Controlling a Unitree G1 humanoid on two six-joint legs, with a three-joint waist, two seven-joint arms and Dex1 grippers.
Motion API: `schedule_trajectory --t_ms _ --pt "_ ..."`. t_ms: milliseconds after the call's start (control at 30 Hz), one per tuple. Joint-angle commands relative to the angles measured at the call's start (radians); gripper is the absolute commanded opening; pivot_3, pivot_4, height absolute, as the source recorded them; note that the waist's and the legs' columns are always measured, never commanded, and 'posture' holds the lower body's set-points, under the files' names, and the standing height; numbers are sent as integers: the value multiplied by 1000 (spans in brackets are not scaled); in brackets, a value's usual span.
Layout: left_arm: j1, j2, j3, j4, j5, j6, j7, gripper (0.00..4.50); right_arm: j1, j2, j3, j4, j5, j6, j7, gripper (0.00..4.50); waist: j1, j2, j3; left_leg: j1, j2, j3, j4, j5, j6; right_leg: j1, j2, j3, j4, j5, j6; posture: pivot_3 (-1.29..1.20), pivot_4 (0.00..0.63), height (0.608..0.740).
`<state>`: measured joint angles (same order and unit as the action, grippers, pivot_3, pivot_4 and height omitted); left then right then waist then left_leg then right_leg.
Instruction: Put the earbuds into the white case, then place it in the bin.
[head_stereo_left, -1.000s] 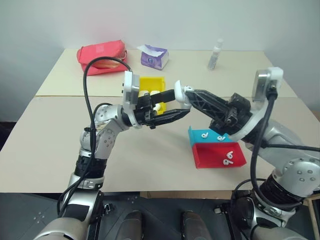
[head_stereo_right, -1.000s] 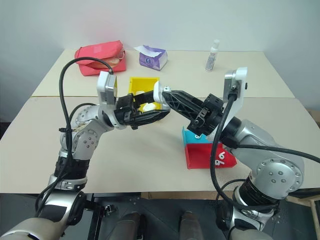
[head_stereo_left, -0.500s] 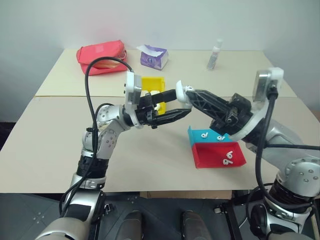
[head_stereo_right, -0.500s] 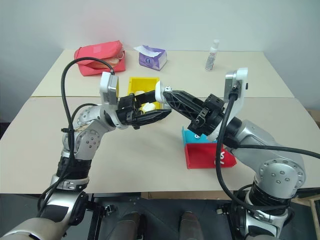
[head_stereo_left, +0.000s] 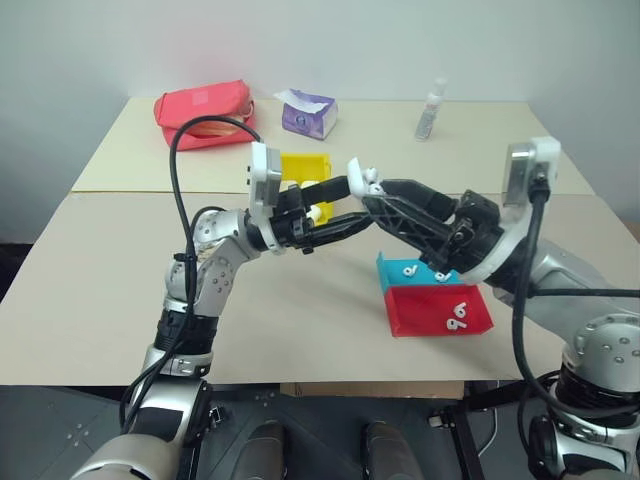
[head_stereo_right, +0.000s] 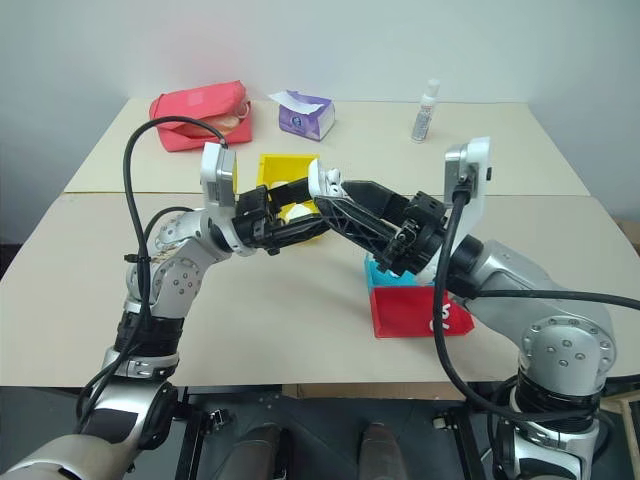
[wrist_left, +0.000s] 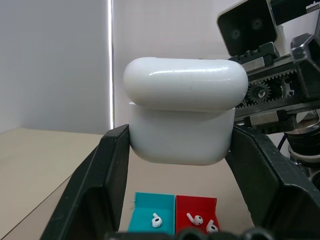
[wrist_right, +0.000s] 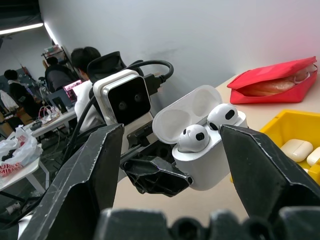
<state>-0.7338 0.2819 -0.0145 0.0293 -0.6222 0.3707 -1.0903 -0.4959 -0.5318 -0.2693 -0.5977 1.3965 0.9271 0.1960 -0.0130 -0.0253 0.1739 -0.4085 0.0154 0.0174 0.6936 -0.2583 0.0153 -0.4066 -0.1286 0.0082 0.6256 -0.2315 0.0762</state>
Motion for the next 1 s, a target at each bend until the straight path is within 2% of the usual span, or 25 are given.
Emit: schedule_trajectory --t_ms 33,233,267,367,567,633,700,833,900,1000 --pt "-36 -5 19 -25 -14 -35 -9 2768 13 -27 10 -19 37 -22 7 3693 0 0 0 0 0 0 0 0 0 0 0 0 0 0 0 0 150 740" --pt "-34 8 9 -3 -14 -29 -49 2768 29 -86 -11 -33 44 -48 18 3693 1 0 0 0 0 0 0 0 0 0 0 0 0 0 0 0 150 740" --pt "-34 10 6 3 -11 -29 -59 2768 29 -104 -23 -27 50 -49 22 3528 1 0 0 0 0 0 0 0 0 0 0 0 0 0 0 0 150 740" --pt "-43 16 -10 35 -4 -32 -107 2768 4 -210 -56 1 49 -27 67 2806 2 0 0 0 0 0 0 0 0 0 0 0 0 0 0 0 150 740" --pt "-69 4 -42 99 34 -67 -157 2768 -94 -397 -34 63 28 16 161 565 2 -1 0 -1 0 2 0 -1 1 0 0 0 -1 0 0 0 150 740" --pt "-73 -1 -51 113 48 -74 -165 2768 -143 -442 2 77 10 37 181 57 2 0 0 -1 0 4 0 -1 1 0 0 -1 -2 0 0 0 150 740" --pt "-77 -6 -73 126 73 -81 -169 2768 -281 -455 100 110 -18 92 176 57 -5 0 0 -1 0 4 1 -1 2 0 0 0 -2 0 0 0 150 740" --pt "-89 -31 -89 152 95 -99 -169 2768 -579 -394 284 231 -84 233 156 57 -7 0 0 0 1 4 0 -1 2 -3 0 2 1 0 -1 0 150 740" --pt "-93 -42 -88 159 102 -107 -164 2768 -681 -370 365 271 -144 298 197 57 -2 0 0 -2 1 3 0 -1 2 -5 0 2 1 0 -1 0 150 740" --pt "-94 -55 -84 165 107 -116 -159 2768 -765 -354 449 302 -218 364 274 57 4 0 0 -13 0 3 2 -1 2 -14 0 2 3 0 0 0 150 740"
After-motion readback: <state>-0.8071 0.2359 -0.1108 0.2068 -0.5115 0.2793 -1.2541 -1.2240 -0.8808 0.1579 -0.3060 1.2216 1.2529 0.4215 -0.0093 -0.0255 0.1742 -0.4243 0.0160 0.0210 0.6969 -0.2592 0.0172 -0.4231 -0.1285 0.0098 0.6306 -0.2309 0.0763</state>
